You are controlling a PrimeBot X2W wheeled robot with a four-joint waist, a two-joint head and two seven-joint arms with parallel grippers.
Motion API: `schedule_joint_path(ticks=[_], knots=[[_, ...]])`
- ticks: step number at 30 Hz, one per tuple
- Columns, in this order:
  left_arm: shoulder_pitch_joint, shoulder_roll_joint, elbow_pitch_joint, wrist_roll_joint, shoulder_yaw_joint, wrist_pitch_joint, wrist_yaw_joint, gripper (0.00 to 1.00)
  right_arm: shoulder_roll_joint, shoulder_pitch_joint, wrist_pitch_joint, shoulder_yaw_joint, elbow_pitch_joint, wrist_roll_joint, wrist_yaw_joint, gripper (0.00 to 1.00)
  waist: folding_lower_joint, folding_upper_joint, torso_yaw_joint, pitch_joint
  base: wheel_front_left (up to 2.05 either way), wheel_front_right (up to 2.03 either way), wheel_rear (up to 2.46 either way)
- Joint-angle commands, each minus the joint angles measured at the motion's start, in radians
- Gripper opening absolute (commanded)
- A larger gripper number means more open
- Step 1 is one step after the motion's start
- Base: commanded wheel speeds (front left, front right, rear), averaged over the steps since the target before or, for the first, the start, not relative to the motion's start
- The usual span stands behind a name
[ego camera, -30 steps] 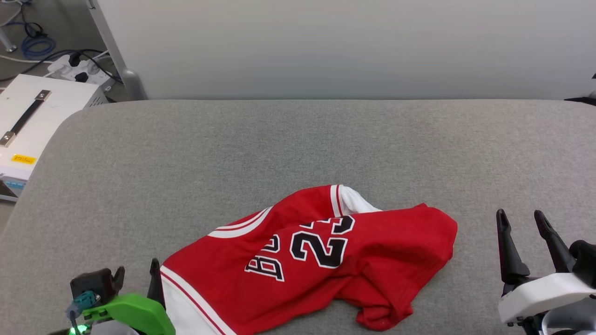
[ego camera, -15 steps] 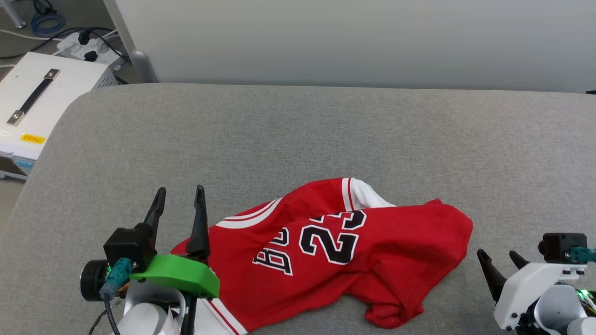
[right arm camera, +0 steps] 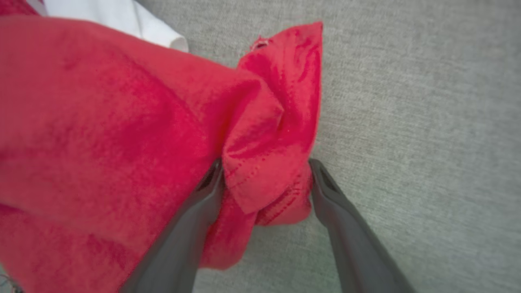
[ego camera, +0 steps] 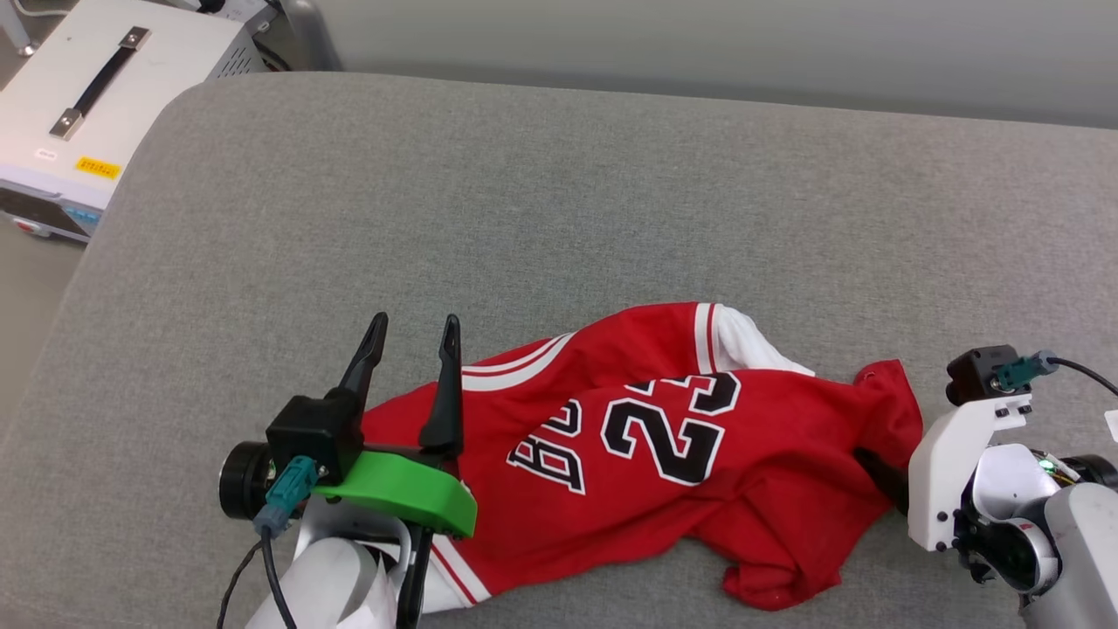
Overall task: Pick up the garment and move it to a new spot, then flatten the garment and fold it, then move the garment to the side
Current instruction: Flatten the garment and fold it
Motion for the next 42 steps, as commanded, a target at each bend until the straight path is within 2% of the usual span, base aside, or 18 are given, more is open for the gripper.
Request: schedule_joint_path(ticks=[1, 3, 4, 5, 6, 13, 18, 21, 27, 29, 33, 34, 35, 36, 42], knots=[[-0.023, -0.007, 0.008, 0.01, 0.0, -0.008, -0.005, 1.0, -0.004, -0.008, 0.022, 0.027, 0.039, 0.016, -0.008, 1.0, 0.0, 0.0, 0.018, 0.019, 0.0, 0.0, 0.0], [-0.027, -0.011, 0.019, 0.009, -0.003, -0.01, -0.009, 1.0, -0.002, -0.005, 0.053, 0.057, 0.095, 0.041, -0.008, 1.0, 0.0, 0.0, 0.021, 0.022, 0.0, 0.0, 0.0], [-0.028, -0.013, 0.024, 0.009, -0.004, -0.012, -0.01, 1.0, 0.002, -0.001, 0.068, 0.069, 0.117, 0.059, -0.008, 0.5, 0.0, 0.0, 0.022, 0.021, 0.0, 0.0, 0.0], [-0.028, -0.013, 0.028, 0.009, -0.004, -0.013, -0.011, 1.0, 0.005, 0.001, 0.078, 0.076, 0.132, 0.073, -0.008, 0.08, 0.0, 0.0, 0.021, 0.019, 0.0, 0.0, 0.0], [-0.025, -0.014, 0.033, 0.005, -0.003, -0.013, -0.012, 1.0, 0.006, 0.005, 0.091, 0.085, 0.147, 0.086, -0.008, 0.0, 0.0, 0.0, 0.019, 0.014, 0.0, 0.0, 0.0], [-0.005, 0.009, 0.058, -0.009, 0.009, -0.008, -0.013, 1.0, -0.013, 0.011, 0.024, 0.071, 0.121, 0.109, -0.008, 0.0, 0.0, 0.0, -0.016, -0.05, 0.0, 0.0, 0.0], [0.021, 0.031, 0.054, -0.016, 0.015, 0.006, -0.007, 1.0, -0.033, 0.068, -0.028, -0.029, 0.005, 0.07, -0.008, 0.0, 0.0, 0.0, -0.052, -0.096, 0.0, 0.0, 0.0], [0.042, 0.041, 0.047, -0.022, 0.018, 0.013, -0.002, 1.0, -0.02, 0.152, -0.02, -0.113, -0.087, 0.03, -0.008, 0.0, 0.0, 0.0, -0.073, -0.117, 0.0, 0.0, 0.0], [0.077, 0.062, 0.028, -0.042, 0.041, 0.022, 0.013, 1.0, 0.108, 0.394, 0.058, -0.249, -0.276, -0.028, -0.008, 0.0, 0.0, 0.0, -0.108, -0.144, 0.0, 0.0, 0.0], [0.082, 0.069, 0.023, -0.043, 0.043, 0.028, 0.015, 1.0, 0.162, 0.462, 0.08, -0.267, -0.308, -0.037, -0.008, 0.0, 0.0, 0.0, -0.115, -0.147, 0.0, 0.0, 0.0], [0.091, 0.08, 0.017, -0.048, 0.049, 0.039, 0.022, 1.0, 0.226, 0.533, 0.08, -0.258, -0.307, -0.057, -0.008, 0.0, 0.0, 0.0, -0.133, -0.146, 0.0, 0.0, 0.0], [0.092, 0.08, 0.015, -0.05, 0.049, 0.041, 0.023, 1.0, 0.229, 0.537, 0.068, -0.251, -0.299, -0.072, -0.008, 0.05, 0.0, 0.0, -0.134, -0.147, 0.0, 0.0, 0.0], [0.093, 0.081, 0.014, -0.052, 0.049, 0.044, 0.024, 1.0, 0.235, 0.535, 0.042, -0.252, -0.29, -0.073, -0.008, 0.62, 0.0, 0.0, -0.134, -0.146, 0.0, 0.0, 0.0], [0.094, 0.082, 0.014, -0.052, 0.049, 0.045, 0.024, 1.0, 0.241, 0.529, 0.017, -0.255, -0.284, -0.067, -0.008, 1.0, 0.0, 0.0, -0.136, -0.146, 0.0, 0.0, 0.0], [0.099, 0.091, 0.008, -0.054, 0.049, 0.056, 0.03, 1.0, 0.254, 0.481, -0.182, -0.282, -0.273, -0.109, -0.008, 1.0, 0.0, 0.0, -0.135, -0.148, 0.0, 0.0, 0.0]])
